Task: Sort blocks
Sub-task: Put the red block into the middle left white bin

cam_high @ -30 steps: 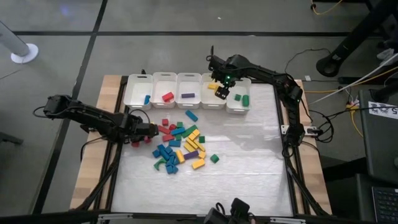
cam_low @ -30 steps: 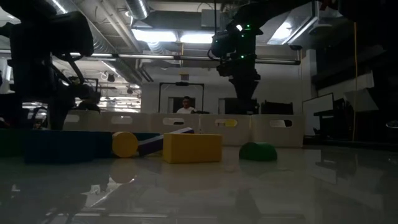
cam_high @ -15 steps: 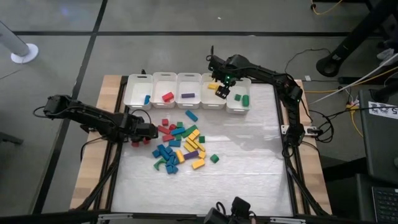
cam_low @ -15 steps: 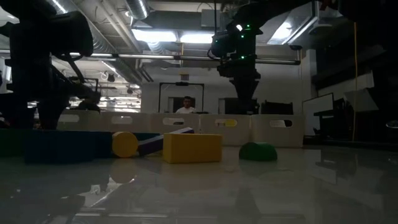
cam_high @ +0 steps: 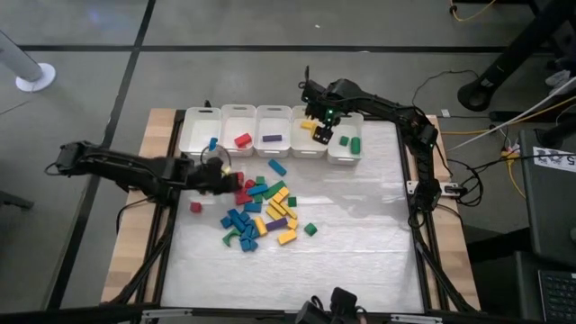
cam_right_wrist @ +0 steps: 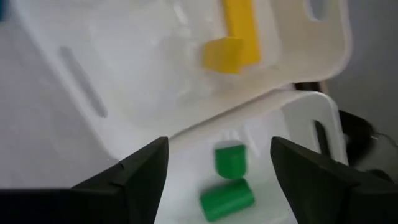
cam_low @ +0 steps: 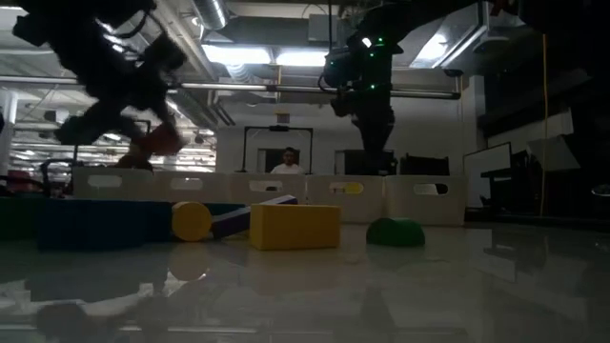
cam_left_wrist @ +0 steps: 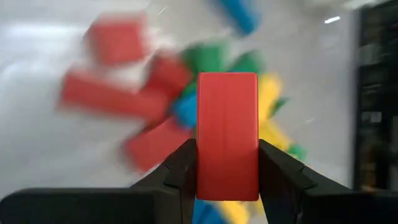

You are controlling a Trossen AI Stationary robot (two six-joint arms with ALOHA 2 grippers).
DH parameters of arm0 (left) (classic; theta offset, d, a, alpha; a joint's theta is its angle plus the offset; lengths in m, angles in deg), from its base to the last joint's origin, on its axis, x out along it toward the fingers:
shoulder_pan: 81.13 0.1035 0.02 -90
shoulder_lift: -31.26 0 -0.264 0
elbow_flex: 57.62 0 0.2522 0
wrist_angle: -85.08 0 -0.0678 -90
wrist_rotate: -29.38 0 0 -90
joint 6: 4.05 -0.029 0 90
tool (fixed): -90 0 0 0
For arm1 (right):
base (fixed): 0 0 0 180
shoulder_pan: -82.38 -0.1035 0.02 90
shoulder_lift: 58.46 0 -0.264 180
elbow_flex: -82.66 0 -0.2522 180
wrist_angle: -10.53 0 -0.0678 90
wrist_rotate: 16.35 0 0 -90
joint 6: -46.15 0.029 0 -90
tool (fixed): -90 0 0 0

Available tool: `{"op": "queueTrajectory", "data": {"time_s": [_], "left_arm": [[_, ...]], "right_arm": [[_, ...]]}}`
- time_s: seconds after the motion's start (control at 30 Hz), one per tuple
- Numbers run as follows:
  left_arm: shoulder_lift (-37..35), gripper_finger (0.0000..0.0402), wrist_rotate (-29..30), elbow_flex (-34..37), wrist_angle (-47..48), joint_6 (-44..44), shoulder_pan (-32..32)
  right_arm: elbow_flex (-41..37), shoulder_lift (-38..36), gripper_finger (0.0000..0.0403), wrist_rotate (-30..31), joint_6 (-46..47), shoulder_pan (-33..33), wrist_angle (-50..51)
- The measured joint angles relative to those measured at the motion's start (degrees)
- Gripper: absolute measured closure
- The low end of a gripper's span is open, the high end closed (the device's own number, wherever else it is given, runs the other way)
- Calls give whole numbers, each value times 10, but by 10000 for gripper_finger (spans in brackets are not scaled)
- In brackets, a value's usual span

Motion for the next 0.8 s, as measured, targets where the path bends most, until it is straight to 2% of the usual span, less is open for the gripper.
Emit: {"op": "queueTrajectory", "data": {"time_s": [0.1,0.23,0.37,0.57,0.8], "left_arm": [[-19,284,27,0,-36,-79,37],[-30,283,53,0,-61,-175,102],[-24,283,55,0,-66,-251,180],[5,282,56,0,-125,-378,283],[48,264,55,0,-230,-573,336]], "right_arm": [[0,0,123,-11,-3,-6,2],[0,-5,123,30,-2,-22,14],[0,-20,123,59,17,-42,34],[0,-51,123,58,49,-91,47],[0,-59,123,46,79,-172,24]]}}
